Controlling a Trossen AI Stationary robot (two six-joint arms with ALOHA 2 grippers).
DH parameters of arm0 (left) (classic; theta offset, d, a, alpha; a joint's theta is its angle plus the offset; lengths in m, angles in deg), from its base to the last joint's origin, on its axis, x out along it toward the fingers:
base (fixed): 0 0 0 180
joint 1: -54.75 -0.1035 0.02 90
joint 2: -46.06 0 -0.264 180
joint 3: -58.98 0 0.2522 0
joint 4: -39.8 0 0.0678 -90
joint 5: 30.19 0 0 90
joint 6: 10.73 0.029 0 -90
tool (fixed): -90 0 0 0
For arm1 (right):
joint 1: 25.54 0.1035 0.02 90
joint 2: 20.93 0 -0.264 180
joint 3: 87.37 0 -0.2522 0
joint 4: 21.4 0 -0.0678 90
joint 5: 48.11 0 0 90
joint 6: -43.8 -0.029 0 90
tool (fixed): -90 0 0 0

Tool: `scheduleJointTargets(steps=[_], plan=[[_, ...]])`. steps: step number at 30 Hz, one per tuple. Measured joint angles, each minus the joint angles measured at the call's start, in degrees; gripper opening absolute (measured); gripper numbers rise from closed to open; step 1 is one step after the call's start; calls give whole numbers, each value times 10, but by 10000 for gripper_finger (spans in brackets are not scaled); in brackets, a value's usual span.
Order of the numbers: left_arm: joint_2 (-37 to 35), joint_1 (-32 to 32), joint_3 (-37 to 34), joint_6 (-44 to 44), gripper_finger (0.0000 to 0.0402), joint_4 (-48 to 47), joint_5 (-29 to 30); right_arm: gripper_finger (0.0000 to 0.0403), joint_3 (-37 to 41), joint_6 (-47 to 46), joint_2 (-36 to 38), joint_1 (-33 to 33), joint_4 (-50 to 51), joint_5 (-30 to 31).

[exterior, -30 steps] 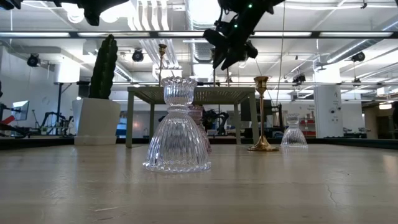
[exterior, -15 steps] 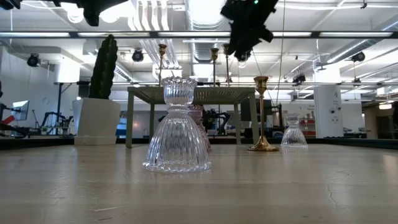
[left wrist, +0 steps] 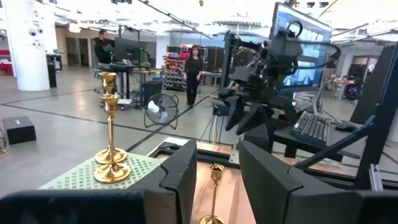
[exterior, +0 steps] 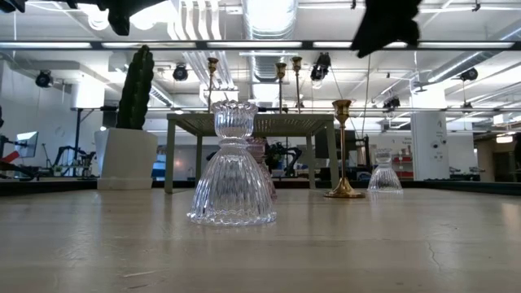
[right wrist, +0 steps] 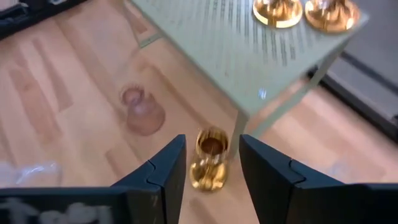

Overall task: Pick & Place candle stick holders
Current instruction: Put the transparent candle holder on the shelf

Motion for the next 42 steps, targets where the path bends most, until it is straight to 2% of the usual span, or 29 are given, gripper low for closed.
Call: scheduleJointTargets(steps=[5,10,15,18,22,26,30,33,40,42], plan=[[0,0,0,0,126,0,-2,132,75,-77,70,49,-1,4],[0,0,0,0,126,0,-2,124,118,-107,115,68,6,8],[0,0,0,-15,126,0,-2,111,137,-110,117,52,91,72],[2,0,0,-23,126,0,-2,104,140,-109,108,22,138,79],[2,0,0,-24,126,0,-2,93,157,-116,107,-14,130,80],[3,0,0,-24,126,0,-2,88,207,-174,113,-18,55,91],[3,0,0,-19,126,-3,-2,94,281,-183,115,9,-99,143],[3,0,0,-15,126,-4,-2,103,326,-205,110,27,-174,173],[3,0,0,-1,126,-7,-2,113,402,-299,107,66,-218,233],[5,0,0,9,126,-7,-2,116,417,-313,107,68,-225,234]])
